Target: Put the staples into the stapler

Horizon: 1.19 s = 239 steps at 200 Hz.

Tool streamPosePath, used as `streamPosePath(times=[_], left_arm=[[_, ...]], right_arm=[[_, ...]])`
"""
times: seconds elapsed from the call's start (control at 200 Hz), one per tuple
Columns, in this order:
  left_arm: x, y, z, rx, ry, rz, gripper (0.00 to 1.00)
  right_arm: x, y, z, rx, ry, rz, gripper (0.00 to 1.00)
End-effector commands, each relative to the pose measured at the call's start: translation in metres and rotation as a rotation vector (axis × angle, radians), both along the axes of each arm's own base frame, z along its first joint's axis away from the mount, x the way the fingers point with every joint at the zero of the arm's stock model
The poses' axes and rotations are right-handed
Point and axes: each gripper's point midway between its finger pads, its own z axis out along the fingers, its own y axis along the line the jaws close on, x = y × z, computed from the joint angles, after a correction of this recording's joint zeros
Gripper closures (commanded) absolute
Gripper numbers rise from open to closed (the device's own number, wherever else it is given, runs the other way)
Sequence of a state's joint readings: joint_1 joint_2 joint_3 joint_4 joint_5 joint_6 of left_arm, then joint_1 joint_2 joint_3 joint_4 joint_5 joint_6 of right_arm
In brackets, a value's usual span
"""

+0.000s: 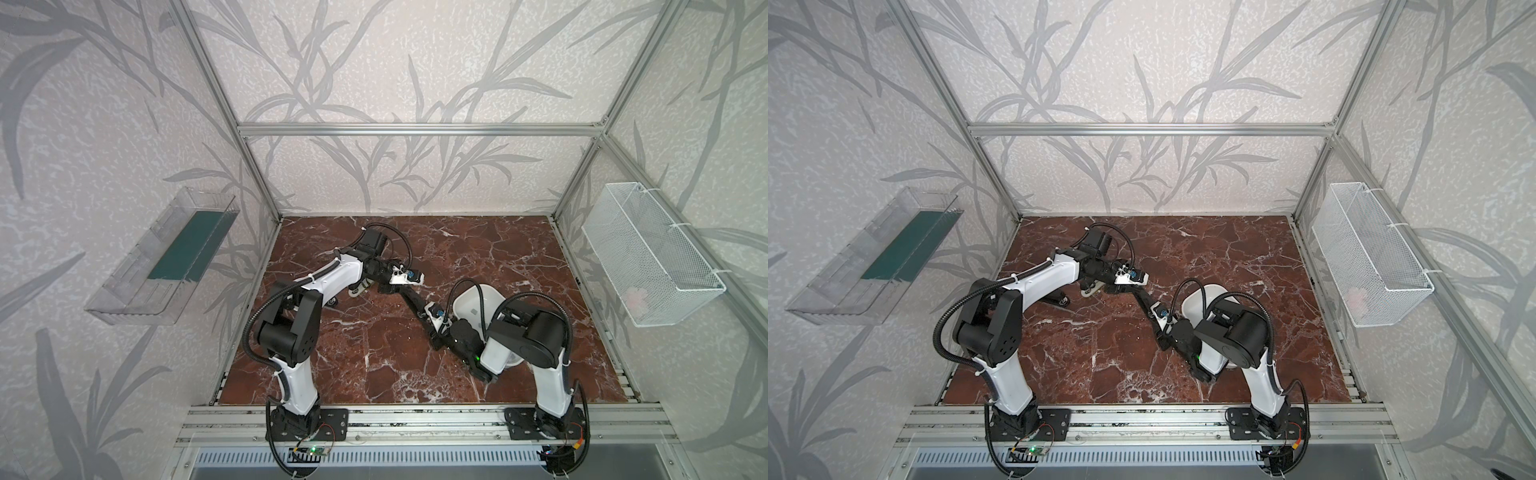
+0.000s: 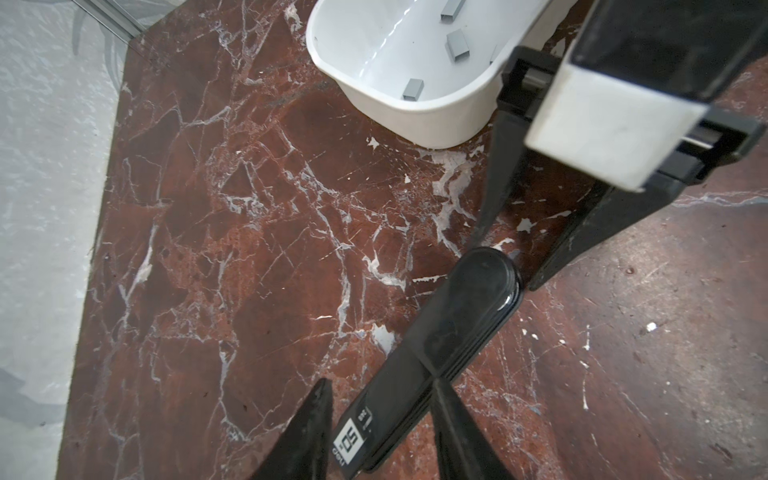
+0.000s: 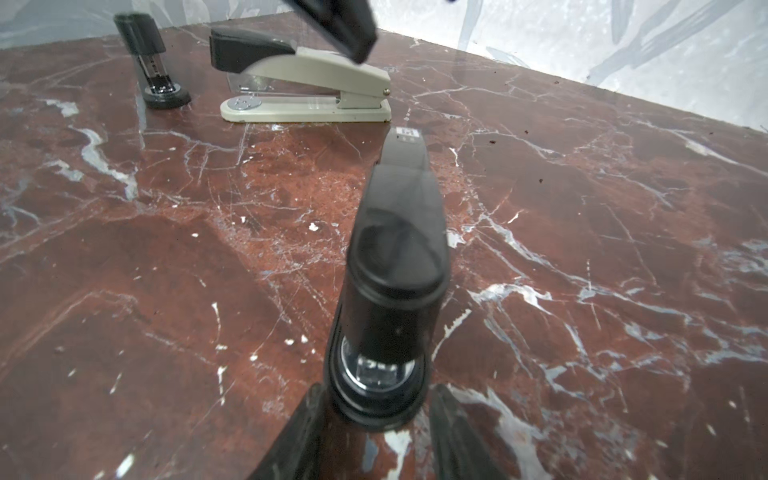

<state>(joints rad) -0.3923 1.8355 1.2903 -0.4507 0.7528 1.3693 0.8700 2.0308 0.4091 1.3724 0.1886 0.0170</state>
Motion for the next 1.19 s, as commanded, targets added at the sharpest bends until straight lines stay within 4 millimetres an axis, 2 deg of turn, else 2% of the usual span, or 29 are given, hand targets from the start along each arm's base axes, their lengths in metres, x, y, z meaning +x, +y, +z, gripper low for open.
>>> streamPosePath(times=[0.0, 0.375, 0.59, 0.645, 0.795, 0.865, 0.99, 1.095, 1.189], left_arm=[[-0.008, -0.002, -0.005, -0.006, 0.012, -0.024, 0.6], [-0.014, 0.001, -0.02, 0.005, 0.03, -0.016, 0.61], [-0.014, -0.002, -0.017, -0.01, 0.036, -0.025, 0.6], [-0.015, -0.002, -0.015, -0.017, 0.037, -0.028, 0.6], [-0.016, -0.003, -0.014, -0.02, 0.043, -0.03, 0.6], [-0.018, -0.003, -0.013, -0.02, 0.045, -0.034, 0.6], [-0.019, -0.003, -0.015, -0.018, 0.05, -0.034, 0.6], [-0.02, -0.003, -0.017, -0.02, 0.059, -0.036, 0.6], [-0.02, -0.003, -0.019, -0.016, 0.066, -0.034, 0.6]], right_arm=[[0.003, 0.006, 0.007, 0.047, -0.007, 0.011, 0.52], [0.016, 0.018, 0.023, 0.092, -0.039, 0.01, 0.56], [0.017, 0.013, 0.018, 0.077, -0.035, -0.01, 0.77], [0.017, 0.012, 0.018, 0.075, -0.035, -0.01, 0.79], [0.017, 0.015, 0.018, 0.072, -0.04, 0.002, 0.79], [0.019, 0.016, 0.018, 0.076, -0.041, -0.002, 0.72], [0.022, 0.019, 0.019, 0.088, -0.039, -0.005, 0.7], [0.027, 0.022, 0.017, 0.099, -0.035, -0.018, 0.7], [0.031, 0.024, 0.018, 0.117, -0.031, -0.031, 0.77]])
